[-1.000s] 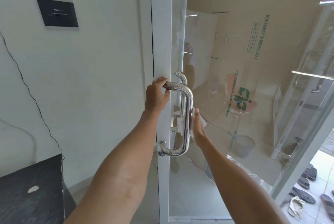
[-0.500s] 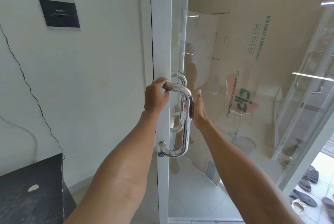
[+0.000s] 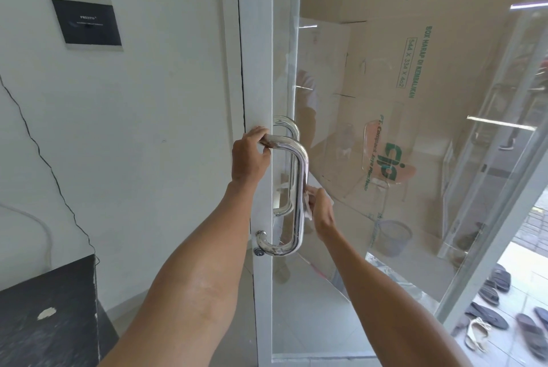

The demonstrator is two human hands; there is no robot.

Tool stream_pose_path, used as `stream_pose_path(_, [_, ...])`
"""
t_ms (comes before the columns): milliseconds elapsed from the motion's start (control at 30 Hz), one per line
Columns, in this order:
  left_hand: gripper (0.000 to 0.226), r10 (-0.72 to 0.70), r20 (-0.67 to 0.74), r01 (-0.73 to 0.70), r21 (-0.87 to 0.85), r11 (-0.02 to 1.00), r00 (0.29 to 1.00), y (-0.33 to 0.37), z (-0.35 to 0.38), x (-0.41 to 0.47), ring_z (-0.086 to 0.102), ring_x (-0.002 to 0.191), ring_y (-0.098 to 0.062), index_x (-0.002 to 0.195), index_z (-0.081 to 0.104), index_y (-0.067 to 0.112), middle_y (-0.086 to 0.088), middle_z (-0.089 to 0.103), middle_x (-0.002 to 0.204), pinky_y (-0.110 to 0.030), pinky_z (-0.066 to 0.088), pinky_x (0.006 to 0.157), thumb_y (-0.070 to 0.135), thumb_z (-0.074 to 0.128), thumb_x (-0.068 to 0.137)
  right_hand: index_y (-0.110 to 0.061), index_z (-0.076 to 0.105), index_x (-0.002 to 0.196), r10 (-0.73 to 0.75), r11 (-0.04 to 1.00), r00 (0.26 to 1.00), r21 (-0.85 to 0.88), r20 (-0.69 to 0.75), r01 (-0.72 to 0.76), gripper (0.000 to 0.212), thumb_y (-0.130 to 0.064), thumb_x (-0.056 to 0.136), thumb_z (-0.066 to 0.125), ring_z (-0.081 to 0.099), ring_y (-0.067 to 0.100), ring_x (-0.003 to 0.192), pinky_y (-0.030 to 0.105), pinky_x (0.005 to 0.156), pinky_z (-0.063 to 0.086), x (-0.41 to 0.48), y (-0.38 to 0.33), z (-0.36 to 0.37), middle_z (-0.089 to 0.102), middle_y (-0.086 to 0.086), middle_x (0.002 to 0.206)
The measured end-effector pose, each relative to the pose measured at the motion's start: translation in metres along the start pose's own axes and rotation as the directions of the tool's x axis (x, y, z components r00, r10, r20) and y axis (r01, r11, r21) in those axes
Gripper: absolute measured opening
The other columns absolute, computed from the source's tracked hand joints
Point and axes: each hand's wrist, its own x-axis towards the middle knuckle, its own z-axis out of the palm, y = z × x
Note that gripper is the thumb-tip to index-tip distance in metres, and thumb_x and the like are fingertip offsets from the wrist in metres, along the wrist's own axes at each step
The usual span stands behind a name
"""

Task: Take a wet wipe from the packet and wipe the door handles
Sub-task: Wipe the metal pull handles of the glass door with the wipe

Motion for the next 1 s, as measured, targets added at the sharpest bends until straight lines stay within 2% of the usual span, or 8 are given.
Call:
stream_pose_path(67, [0.035, -0.008, 0.002, 0.008, -0.006, 1.000, 1.000, 0.001, 0.000, 0.001, 0.068, 0.095, -0.020, 0.104, 0.068, 0.010, 0.002, 0.071, 0.109, -0.016, 0.044, 0.087, -0.001, 0.065, 0.071, -0.009, 0.071, 0.082, -0.096, 0.994, 0.994, 0.048, -0.048, 0.099, 0.039, -0.022, 0.081, 0.034, 0.050, 0.013, 0.065, 0.031, 0.070, 0.042, -0.001, -0.030, -0.001, 0.058, 0.004, 0.068])
stream_pose_path(133, [0.035, -0.011, 0.012, 0.011, -0.015, 1.000, 1.000, 0.001, 0.000, 0.002, 0.068, 0.094, -0.020, 0.103, 0.068, 0.011, 0.002, 0.071, 0.108, -0.020, 0.047, 0.088, -0.001, 0.064, 0.071, -0.011, 0.062, 0.071, -0.235, 0.972, 0.970, 0.012, -0.055, 0.236, 0.031, -0.002, 0.079, 0.033, 0.044, 0.009, 0.062, 0.026, 0.064, 0.037, 0.002, -0.053, 0.002, 0.051, 0.001, 0.065])
stream_pose_path(233, [0.034, -0.011, 0.030, 0.012, -0.017, 1.000, 0.999, 0.000, -0.002, 0.003, 0.068, 0.089, -0.020, 0.101, 0.068, 0.011, 0.002, 0.072, 0.104, -0.016, 0.044, 0.084, -0.003, 0.064, 0.070, -0.017, 0.068, 0.112, -0.340, 0.936, 0.934, -0.133, -0.107, 0.325, 0.047, 0.004, 0.082, 0.039, 0.064, 0.009, 0.084, 0.021, 0.079, 0.050, 0.005, -0.062, 0.009, 0.073, -0.004, 0.092])
stream_pose_path(333, [0.030, -0.008, 0.038, 0.009, -0.029, 1.000, 0.999, 0.001, -0.004, 0.004, 0.066, 0.083, -0.020, 0.095, 0.067, 0.008, 0.001, 0.071, 0.097, -0.009, 0.039, 0.078, -0.006, 0.062, 0.068, -0.020, 0.064, 0.118, -0.357, 0.902, 0.919, -0.315, -0.167, 0.294, 0.040, -0.004, 0.082, 0.059, 0.063, 0.010, 0.081, 0.021, 0.074, 0.051, -0.006, -0.050, 0.013, 0.070, -0.007, 0.090])
stream_pose_path(433, [0.025, -0.010, 0.025, 0.011, -0.044, 0.999, 1.000, 0.004, -0.004, 0.003, 0.065, 0.076, -0.021, 0.086, 0.065, 0.005, 0.000, 0.070, 0.088, -0.009, 0.036, 0.071, -0.010, 0.059, 0.066, -0.012, 0.065, 0.087, -0.282, 0.900, 0.940, -0.393, -0.193, 0.190, 0.010, -0.013, 0.078, 0.068, 0.056, 0.023, 0.065, 0.028, 0.059, 0.046, -0.019, -0.025, 0.011, 0.066, 0.008, 0.074])
stream_pose_path(567, [0.029, -0.025, 0.003, 0.025, -0.046, 0.999, 1.000, 0.006, -0.003, 0.002, 0.068, 0.084, -0.021, 0.092, 0.068, 0.004, -0.002, 0.073, 0.096, -0.007, 0.037, 0.077, -0.010, 0.062, 0.068, -0.013, 0.072, 0.099, -0.129, 0.907, 0.966, -0.420, -0.225, 0.023, 0.027, -0.021, 0.074, 0.079, 0.071, 0.018, 0.086, 0.035, 0.080, 0.057, -0.031, -0.005, 0.006, 0.076, 0.002, 0.095])
stream_pose_path(800, [0.035, -0.016, -0.015, 0.015, -0.055, 0.998, 1.000, 0.002, 0.003, 0.000, 0.067, 0.098, -0.023, 0.103, 0.067, 0.004, -0.005, 0.070, 0.111, -0.018, 0.043, 0.090, -0.008, 0.064, 0.070, -0.015, 0.071, 0.102, -0.349, 0.860, 0.886, -0.480, -0.307, 0.172, 0.037, -0.037, 0.074, 0.079, 0.069, 0.016, 0.083, 0.036, 0.079, 0.057, -0.009, -0.062, 0.018, 0.075, 0.000, 0.093])
stream_pose_path(1000, [0.038, -0.002, 0.007, 0.002, -0.041, 0.999, 1.000, -0.002, 0.007, -0.001, 0.063, 0.111, -0.026, 0.110, 0.064, 0.003, -0.006, 0.068, 0.115, -0.038, 0.050, 0.098, -0.008, 0.062, 0.075, -0.018, 0.070, 0.091, -0.335, 0.857, 0.872, -0.499, -0.356, 0.126, 0.033, -0.043, 0.070, 0.076, 0.066, 0.016, 0.073, 0.036, 0.072, 0.055, 0.002, -0.073, 0.026, 0.073, -0.005, 0.081])
